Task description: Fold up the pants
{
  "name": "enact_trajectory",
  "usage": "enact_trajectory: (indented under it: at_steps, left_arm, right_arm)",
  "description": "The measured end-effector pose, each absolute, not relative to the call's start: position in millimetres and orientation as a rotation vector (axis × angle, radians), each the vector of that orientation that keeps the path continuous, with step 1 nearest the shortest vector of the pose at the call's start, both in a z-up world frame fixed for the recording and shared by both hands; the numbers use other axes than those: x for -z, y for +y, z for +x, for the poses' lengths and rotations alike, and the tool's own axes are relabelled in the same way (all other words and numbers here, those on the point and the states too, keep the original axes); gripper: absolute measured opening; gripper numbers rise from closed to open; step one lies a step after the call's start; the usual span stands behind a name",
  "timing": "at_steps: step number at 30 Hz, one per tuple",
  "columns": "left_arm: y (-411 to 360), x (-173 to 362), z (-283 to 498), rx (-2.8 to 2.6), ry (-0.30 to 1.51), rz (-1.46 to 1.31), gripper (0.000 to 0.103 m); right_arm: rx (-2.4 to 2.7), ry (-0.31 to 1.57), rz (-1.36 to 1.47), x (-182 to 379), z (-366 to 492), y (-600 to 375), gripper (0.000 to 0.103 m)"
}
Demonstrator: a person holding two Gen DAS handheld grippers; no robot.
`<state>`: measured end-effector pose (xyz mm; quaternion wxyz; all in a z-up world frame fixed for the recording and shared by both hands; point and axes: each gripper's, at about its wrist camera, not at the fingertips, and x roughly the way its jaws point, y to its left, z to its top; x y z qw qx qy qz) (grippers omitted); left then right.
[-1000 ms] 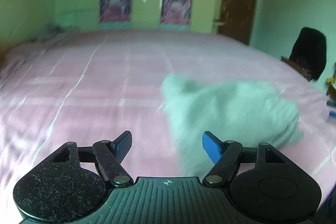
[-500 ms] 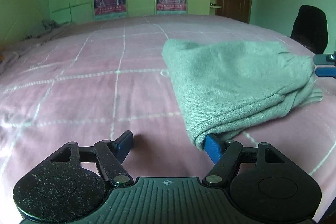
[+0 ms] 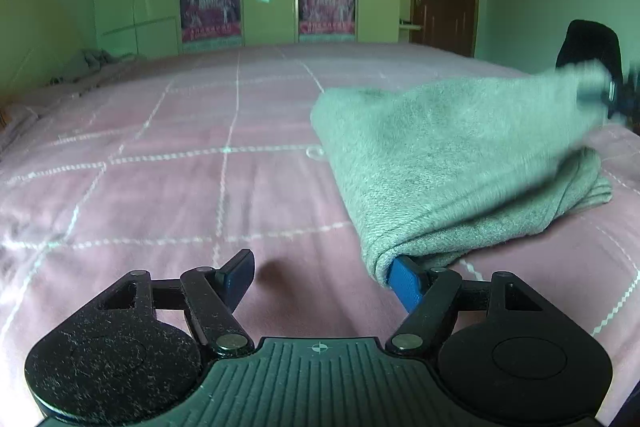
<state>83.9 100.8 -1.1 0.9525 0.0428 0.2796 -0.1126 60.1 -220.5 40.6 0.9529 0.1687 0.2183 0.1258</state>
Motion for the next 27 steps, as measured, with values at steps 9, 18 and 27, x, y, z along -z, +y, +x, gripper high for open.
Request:
enact_trajectory:
  at_steps: [9,18,27]
  left_arm:
    - [98.8,1.6,84.1,0.222,0.571,0.075,0.073]
    - [96.6,5.1,86.8,0.22,0.575,0.076,0.073]
    - [88.2,7.7,86.5,0.218,0.567,0.118,0.073]
  right_arm:
    - [-0.207,0.549,0.559,-0.5,31.6,-253.5,0.061]
    - [-0.183,0.735,0.651,19.2,67.2,-246.5,0.061]
    - [-0.251,0.566,0.566,-16.1,47.6,-242.4,0.036]
